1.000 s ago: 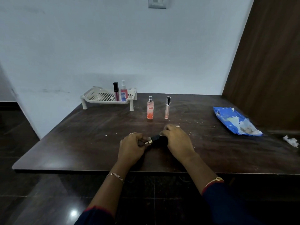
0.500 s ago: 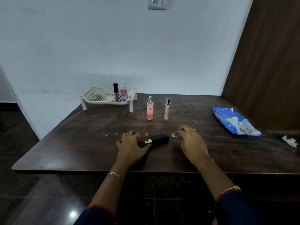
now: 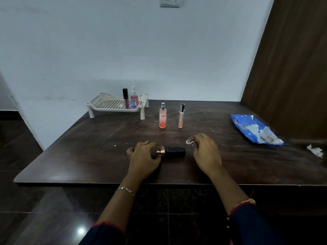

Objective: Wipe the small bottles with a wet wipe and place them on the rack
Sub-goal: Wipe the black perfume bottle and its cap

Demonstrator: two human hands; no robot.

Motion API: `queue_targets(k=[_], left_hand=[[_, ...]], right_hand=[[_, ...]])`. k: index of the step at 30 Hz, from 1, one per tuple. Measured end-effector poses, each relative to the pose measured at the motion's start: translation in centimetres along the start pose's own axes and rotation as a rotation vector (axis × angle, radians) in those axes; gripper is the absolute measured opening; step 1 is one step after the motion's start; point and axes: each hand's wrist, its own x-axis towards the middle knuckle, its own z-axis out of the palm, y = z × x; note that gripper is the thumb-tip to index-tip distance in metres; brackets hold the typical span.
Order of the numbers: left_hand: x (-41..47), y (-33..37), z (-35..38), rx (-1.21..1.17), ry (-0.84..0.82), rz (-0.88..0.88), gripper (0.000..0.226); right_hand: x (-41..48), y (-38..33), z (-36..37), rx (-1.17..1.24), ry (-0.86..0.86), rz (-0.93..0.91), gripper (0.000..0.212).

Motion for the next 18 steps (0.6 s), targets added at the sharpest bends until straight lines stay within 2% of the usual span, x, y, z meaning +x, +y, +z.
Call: queue_targets(k=[7, 14, 18], left_hand=[[0.1, -0.3, 0.4, -0.028, -0.012, -0.031, 0.022], [0.4, -0.4, 0.4, -0.012, -0.052, -0.047, 0.017], [0.4, -0.4, 0.5, -0.009, -0.05, -0.048, 0.015]], right_hand=[[-0.3, -1.0, -0.2, 0.045, 0.003, -0.039, 0.032], [-0.3, -3.7, 1.9, -0.051, -0.179, -0.29, 0.036], [-0.5, -2.1, 1.7, -0.089, -0.163, -0.341, 0.039]])
